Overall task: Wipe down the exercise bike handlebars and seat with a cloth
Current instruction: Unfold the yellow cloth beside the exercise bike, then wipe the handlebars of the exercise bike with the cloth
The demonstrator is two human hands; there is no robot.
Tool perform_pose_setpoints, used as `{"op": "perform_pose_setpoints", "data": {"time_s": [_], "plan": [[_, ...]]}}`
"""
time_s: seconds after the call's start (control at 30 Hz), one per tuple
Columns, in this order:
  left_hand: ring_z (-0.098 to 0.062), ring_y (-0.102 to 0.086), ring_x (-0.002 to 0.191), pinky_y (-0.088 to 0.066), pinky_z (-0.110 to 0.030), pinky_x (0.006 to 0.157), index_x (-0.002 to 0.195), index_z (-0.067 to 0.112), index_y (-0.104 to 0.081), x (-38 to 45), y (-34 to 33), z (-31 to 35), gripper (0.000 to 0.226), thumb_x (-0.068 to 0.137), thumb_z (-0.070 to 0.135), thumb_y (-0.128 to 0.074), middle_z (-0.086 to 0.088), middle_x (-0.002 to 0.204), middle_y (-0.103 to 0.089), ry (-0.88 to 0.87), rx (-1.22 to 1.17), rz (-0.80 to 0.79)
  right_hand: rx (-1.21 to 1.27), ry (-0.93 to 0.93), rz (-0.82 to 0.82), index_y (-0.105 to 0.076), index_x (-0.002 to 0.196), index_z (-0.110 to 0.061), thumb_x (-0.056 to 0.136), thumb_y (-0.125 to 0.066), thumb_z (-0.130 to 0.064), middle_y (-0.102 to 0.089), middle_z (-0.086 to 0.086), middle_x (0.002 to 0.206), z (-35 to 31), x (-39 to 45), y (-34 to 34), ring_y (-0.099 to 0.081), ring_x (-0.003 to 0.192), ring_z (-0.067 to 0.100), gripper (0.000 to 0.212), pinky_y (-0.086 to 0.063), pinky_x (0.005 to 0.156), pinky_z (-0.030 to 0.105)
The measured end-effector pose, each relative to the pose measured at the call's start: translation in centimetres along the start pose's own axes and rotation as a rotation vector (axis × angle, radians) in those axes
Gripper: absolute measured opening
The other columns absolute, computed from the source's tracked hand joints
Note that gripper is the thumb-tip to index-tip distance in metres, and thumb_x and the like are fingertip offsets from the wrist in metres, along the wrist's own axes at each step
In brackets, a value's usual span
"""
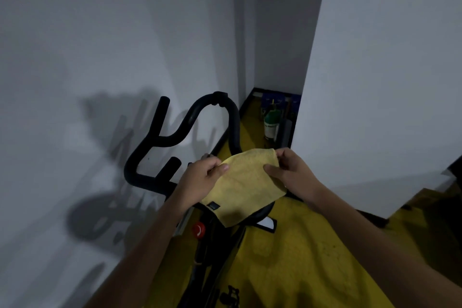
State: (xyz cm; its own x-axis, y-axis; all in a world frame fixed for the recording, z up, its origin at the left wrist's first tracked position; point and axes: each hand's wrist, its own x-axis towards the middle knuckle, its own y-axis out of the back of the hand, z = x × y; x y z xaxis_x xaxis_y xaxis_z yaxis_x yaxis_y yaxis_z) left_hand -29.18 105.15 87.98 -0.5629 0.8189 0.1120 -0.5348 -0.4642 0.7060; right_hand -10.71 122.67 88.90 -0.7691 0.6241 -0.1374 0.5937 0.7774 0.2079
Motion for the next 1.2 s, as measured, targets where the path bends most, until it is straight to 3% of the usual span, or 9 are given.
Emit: {"op": "perform_pose_setpoints", "data": {"time_s": [0.17, 0.3, 0.43, 0.57, 0.8, 1.1, 1.2], "plan": [[-0.003, -0.041, 0.055, -0.031, -0.022, 0.055, 0.076, 0.004, -0.053, 0.0, -1.2, -1.6, 0.040, 0.101, 0.035, -0.056, 0.005, 0.060, -0.040, -0.046, -0.075, -0.056, -0.059, 0.023, 0.057, -0.061, 0.108, -0.027, 0.097, -0.066, -0.029, -0.066, -0.004, 0.110, 1.5, -0.3, -0.6, -0.064, 0.103, 0.020, 0.012, -0.056, 0.092, 0.047], [-0.004, -0.036, 0.055, -0.029, -0.021, 0.053, 0.073, 0.005, -0.048, 0.6, -1.8, -2.8, 0.040, 0.101, 0.031, -0.057, 0.007, 0.059, -0.034, -0.090, -0.113, -0.054, -0.027, 0.037, 0.095, -0.062, 0.108, -0.030, 0.098, -0.064, -0.025, -0.067, -0.008, 0.107, 2.4, -0.5, -1.3, -0.065, 0.103, 0.019, 0.011, -0.059, 0.087, 0.044], [-0.005, -0.035, 0.054, -0.028, -0.025, 0.053, 0.069, 0.018, -0.045, 0.7, -1.9, -2.7, 0.038, 0.102, 0.033, -0.056, 0.006, 0.059, -0.033, -0.121, -0.153, -0.024, -0.005, 0.071, 0.124, -0.064, 0.108, -0.030, 0.099, -0.064, -0.020, -0.069, -0.010, 0.103, 2.4, -0.1, -1.4, -0.067, 0.098, 0.014, 0.013, -0.060, 0.082, 0.040], [-0.003, -0.037, 0.054, -0.031, -0.025, 0.053, 0.072, 0.030, -0.049, 2.3, -0.6, -1.3, 0.031, 0.102, 0.032, -0.056, 0.008, 0.058, -0.038, -0.115, -0.193, 0.024, 0.050, 0.132, 0.136, -0.064, 0.109, -0.026, 0.098, -0.064, -0.017, -0.071, -0.011, 0.099, 1.0, 1.2, -1.1, -0.069, 0.092, 0.008, 0.014, -0.058, 0.074, 0.028], [-0.003, -0.043, 0.052, -0.032, -0.017, 0.052, 0.079, 0.021, -0.061, 9.7, 1.8, 0.2, 0.026, 0.100, 0.035, -0.058, 0.009, 0.059, -0.048, -0.100, -0.103, 0.161, 0.050, 0.179, 0.175, -0.062, 0.113, -0.026, 0.098, -0.065, -0.018, -0.070, -0.003, 0.109, -2.3, 7.4, 0.4, -0.067, 0.102, 0.016, 0.017, -0.059, 0.087, 0.043], [-0.001, -0.048, 0.053, -0.031, -0.013, 0.052, 0.083, 0.019, -0.063, 15.2, 2.1, -0.7, 0.025, 0.100, 0.036, -0.059, 0.013, 0.058, -0.048, -0.051, 0.145, 0.272, -0.124, 0.191, 0.235, -0.057, 0.116, -0.023, 0.099, -0.063, -0.017, -0.061, -0.018, 0.101, -4.1, 12.4, 0.3, -0.056, 0.093, -0.002, 0.020, -0.053, 0.090, 0.035], [-0.007, -0.055, 0.060, -0.036, -0.024, 0.057, 0.090, 0.015, -0.068, 16.4, 1.5, -1.1, 0.027, 0.099, 0.039, -0.059, 0.012, 0.062, -0.054, 0.008, 0.199, 0.309, -0.199, 0.164, 0.238, -0.049, 0.131, -0.017, 0.098, -0.064, -0.017, -0.055, -0.017, 0.098, -3.8, 13.7, -0.3, -0.058, 0.092, 0.008, 0.035, -0.051, 0.083, 0.031]]}}
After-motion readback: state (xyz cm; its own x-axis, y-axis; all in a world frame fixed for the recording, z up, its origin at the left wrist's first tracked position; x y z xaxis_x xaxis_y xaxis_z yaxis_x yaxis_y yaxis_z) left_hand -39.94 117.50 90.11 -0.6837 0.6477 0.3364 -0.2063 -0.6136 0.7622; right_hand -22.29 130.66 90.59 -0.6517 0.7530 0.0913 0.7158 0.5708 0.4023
